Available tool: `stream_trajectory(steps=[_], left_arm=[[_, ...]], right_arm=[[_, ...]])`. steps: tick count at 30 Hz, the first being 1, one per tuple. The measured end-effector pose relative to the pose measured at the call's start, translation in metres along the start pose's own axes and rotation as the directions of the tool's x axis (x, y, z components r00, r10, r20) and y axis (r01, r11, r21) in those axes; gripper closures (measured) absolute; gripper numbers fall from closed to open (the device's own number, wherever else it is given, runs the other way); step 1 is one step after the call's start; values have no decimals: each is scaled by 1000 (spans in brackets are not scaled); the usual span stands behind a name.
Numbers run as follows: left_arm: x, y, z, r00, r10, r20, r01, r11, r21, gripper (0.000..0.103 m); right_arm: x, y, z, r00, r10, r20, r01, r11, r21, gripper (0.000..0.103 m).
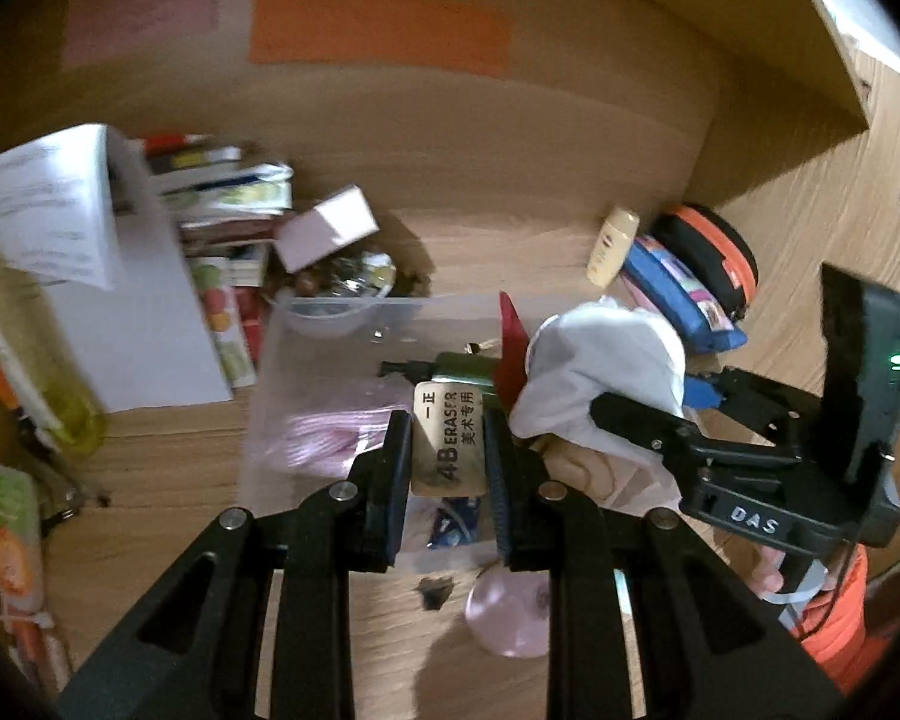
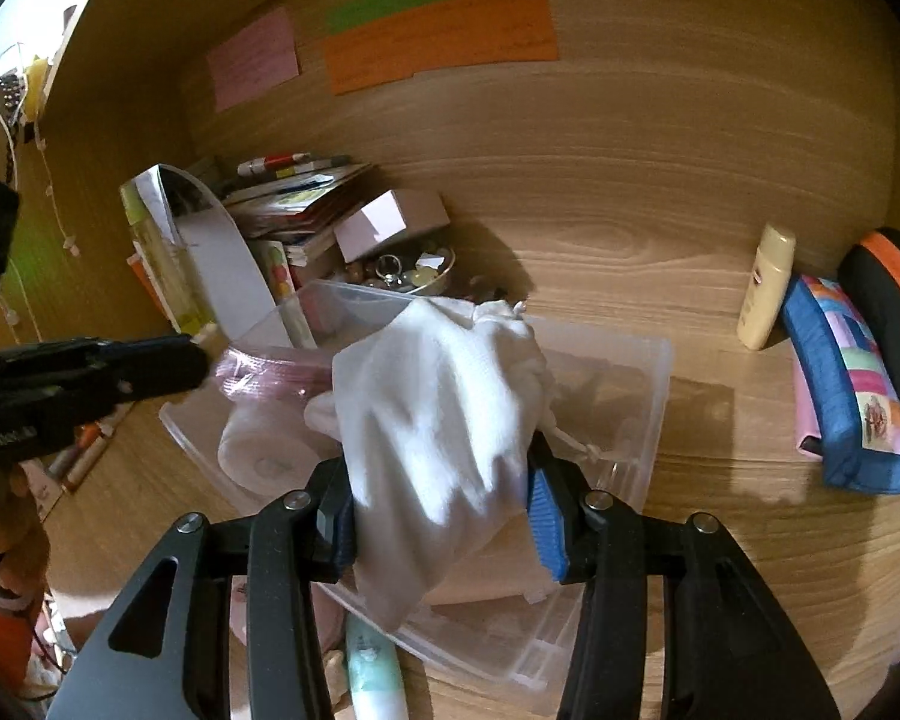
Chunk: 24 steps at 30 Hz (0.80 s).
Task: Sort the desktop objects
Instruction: 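Carry the eraser and white bag over the clear box, then open both grippers to release the eraser and bag into the box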
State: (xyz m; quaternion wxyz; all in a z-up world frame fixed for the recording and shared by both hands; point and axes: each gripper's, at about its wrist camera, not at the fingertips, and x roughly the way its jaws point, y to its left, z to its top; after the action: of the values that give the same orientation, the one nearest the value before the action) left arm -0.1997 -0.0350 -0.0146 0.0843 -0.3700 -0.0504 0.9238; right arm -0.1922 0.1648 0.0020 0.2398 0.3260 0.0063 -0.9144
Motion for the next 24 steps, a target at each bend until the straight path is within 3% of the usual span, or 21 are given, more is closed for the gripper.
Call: stream_trajectory(steps=[3,8,15,18,19,21,23,24], left_arm=[[17,-6,2,1000,-5,-18,5,1000,7,80],[34,-13,2,998,-24,-50,25,1000,11,80],[35,-14,3,998,-28,-53,29,1000,12,80],[30,-14,2,999,-3,-39,4,1000,19,80],[28,-13,2,999,1,-35,0,1000,18,80],[23,-10,2,999,-9,-40,9,1000,-1,73],[19,-6,0,999,-25,-41,23,999,-32,52],[15,-4,0,999,-23,-31,22,999,-40,49]], right_arm=[[2,-3,0,999,-37,7,37,999,8,60],[2,-6,1,1000,-27,1,27,999,18,57],[4,-1,-1,999,-51,-4,51,999,-12,52],[3,-3,-1,999,-53,-2,53,999,-10,43],[2,-3,-1,999,-54,3,54,999,-7,35],[-1,-3,-1,997,-68,28,69,998,-10,25],[-1,-1,0,995,-92,40,93,995,-27,22],[0,0,0,995,-92,37,94,995,-39,22]])
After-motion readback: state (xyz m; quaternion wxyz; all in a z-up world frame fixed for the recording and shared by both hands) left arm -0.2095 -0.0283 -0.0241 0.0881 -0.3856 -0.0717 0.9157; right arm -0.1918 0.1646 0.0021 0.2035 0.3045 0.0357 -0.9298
